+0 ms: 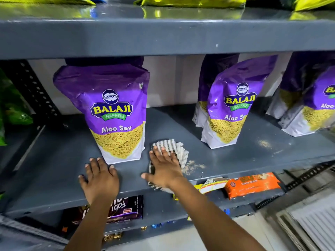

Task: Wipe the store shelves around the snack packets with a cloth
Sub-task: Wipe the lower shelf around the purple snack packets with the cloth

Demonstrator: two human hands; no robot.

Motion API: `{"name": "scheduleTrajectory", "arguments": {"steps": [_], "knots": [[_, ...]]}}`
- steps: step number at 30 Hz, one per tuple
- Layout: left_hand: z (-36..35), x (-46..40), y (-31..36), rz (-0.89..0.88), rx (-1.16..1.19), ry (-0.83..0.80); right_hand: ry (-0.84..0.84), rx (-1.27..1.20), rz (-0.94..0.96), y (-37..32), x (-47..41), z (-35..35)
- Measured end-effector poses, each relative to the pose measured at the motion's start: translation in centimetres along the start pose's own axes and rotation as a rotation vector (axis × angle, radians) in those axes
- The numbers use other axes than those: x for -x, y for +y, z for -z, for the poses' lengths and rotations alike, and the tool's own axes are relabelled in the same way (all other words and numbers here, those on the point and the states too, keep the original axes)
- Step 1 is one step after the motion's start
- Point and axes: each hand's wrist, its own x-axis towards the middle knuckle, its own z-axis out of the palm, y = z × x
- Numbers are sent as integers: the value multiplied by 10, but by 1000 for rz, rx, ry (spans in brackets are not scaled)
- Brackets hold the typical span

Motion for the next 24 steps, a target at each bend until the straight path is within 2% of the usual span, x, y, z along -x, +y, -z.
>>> {"name": "scheduleTrajectory", "arguments": {"steps": [7,12,16,18,21,22,24], "knots": [[2,1,2,6,-6,-22,178,-52,-27,59,26,13],[4,6,1,9,12,-31,238,-63,-149,98,61,18],[-2,27,7,-11,164,96,288,-307,-280,137,98,33],[-3,45,17,-97,213,120,387,-441,-368,170,116,44],[-8,70,39,-356,167,111,621,-625,-500,193,128,68],[-10,74,47,-423,156,110,653,-654,-486,182,126,74],[-12,74,66,-476,168,108,572,-588,-338,134,111,76]]}}
